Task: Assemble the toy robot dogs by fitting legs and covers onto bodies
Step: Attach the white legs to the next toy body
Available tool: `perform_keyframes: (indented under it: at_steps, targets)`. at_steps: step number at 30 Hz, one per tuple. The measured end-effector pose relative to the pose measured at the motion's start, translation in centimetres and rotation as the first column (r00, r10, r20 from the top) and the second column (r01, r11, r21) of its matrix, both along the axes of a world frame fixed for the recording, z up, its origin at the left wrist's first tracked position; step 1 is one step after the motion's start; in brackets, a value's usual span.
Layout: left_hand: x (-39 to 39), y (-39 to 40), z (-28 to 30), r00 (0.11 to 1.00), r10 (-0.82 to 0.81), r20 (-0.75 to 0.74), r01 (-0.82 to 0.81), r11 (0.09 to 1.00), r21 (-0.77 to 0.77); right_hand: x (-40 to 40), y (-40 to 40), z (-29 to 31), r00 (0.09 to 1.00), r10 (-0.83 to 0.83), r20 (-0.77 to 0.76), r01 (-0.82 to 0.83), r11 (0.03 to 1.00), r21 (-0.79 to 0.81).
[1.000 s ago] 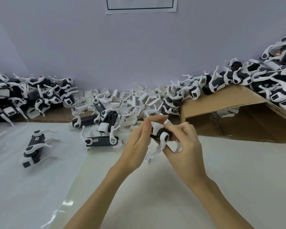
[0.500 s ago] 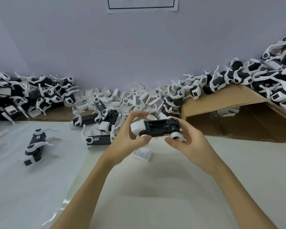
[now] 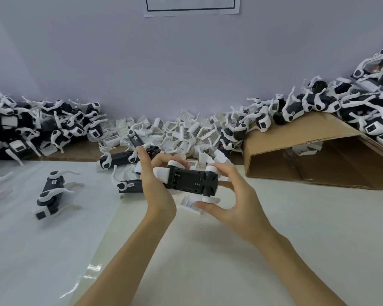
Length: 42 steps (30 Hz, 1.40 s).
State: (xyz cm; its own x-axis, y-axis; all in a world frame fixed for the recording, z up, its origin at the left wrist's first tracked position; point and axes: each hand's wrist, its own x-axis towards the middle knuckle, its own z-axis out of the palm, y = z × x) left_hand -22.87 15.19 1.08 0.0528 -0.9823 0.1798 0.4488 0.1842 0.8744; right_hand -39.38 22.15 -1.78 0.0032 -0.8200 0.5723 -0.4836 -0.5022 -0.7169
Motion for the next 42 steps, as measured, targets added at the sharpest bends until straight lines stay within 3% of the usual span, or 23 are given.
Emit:
perform_keyframes:
  at_steps: [3, 5, 8, 13, 15, 21, 23, 26, 29, 32, 34, 36, 38, 40, 42]
  targets:
    - [0.0, -0.2, 0.6, 0.995, -0.070, 0.073, 0.069, 0.997, 0.023, -0.3, 0.0, 0.2, 0.997, -0.065, 0.050, 0.063, 0.997, 0.042]
    - [0.2, -0.4, 0.9, 0.959, -0.143, 0.247, 0.152, 0.988, -0.021, -0.4, 0.0, 0.4, 0.969, -0.125, 0.214, 0.095, 0.985, 0.147]
    - [0.1, -0.5, 0.8, 0.822, -0.202, 0.532, 0.261, 0.964, -0.038, -0.5, -0.4, 0.7, 0.869, -0.229, 0.439, 0.102, 0.951, 0.293]
    - [-0.3, -0.4, 0.5, 0.869, -0.270, 0.414, 0.263, 0.962, 0.075, -0.3, -0.8, 0.9, 0.800, -0.303, 0.518, 0.023, 0.878, 0.478]
    - [0.0, -0.6, 0.6, 0.881, -0.307, 0.361, 0.296, 0.951, 0.086, 0.0, -0.9, 0.7, 0.811, -0.287, 0.509, 0.014, 0.881, 0.473]
    - [0.6, -1.1, 0.4, 0.848, -0.284, 0.448, 0.275, 0.957, 0.087, 0.2, -0.7, 0.3, 0.821, -0.216, 0.528, -0.020, 0.914, 0.406]
    - [0.6, -1.4, 0.1, 0.861, -0.175, 0.477, 0.167, 0.984, 0.060, 0.5, -0.6, -0.2, 0.878, -0.147, 0.455, -0.037, 0.928, 0.370]
    - [0.3, -1.7, -0.9, 0.926, 0.113, 0.360, -0.089, 0.993, -0.083, 1.4, -0.7, -1.0, 0.937, -0.039, 0.347, -0.093, 0.929, 0.358]
    - [1.0, -2.2, -0.8, 0.930, 0.281, 0.237, -0.252, 0.957, -0.142, 1.7, -0.8, -2.0, 0.999, -0.038, 0.021, 0.028, 0.925, 0.379]
    - [2.2, -3.2, 0.3, 0.911, 0.366, 0.191, -0.337, 0.927, -0.166, 1.6, -1.3, -3.2, 0.890, -0.110, -0.443, 0.257, 0.923, 0.286]
    - [2.7, -3.6, 0.3, 0.895, 0.398, 0.204, -0.357, 0.910, -0.210, 2.0, -1.8, -3.4, 0.852, -0.129, -0.507, 0.311, 0.904, 0.294]
    - [2.8, -3.6, 0.0, 0.883, 0.405, 0.238, -0.351, 0.906, -0.238, 2.2, -2.0, -3.3, 0.901, -0.151, -0.406, 0.297, 0.898, 0.325]
    - [2.8, -3.5, -0.2, 0.875, 0.401, 0.270, -0.334, 0.905, -0.262, 1.9, -1.9, -2.9, 0.959, -0.202, -0.197, 0.263, 0.891, 0.369]
    - [2.6, -3.3, -0.2, 0.864, 0.415, 0.284, -0.330, 0.894, -0.303, 1.1, -1.6, -2.3, 0.973, -0.231, -0.011, 0.213, 0.877, 0.431]
    - [2.6, -3.3, -0.2, 0.858, 0.431, 0.280, -0.336, 0.883, -0.327, 0.1, -1.4, -1.8, 0.965, -0.249, 0.081, 0.187, 0.874, 0.449]
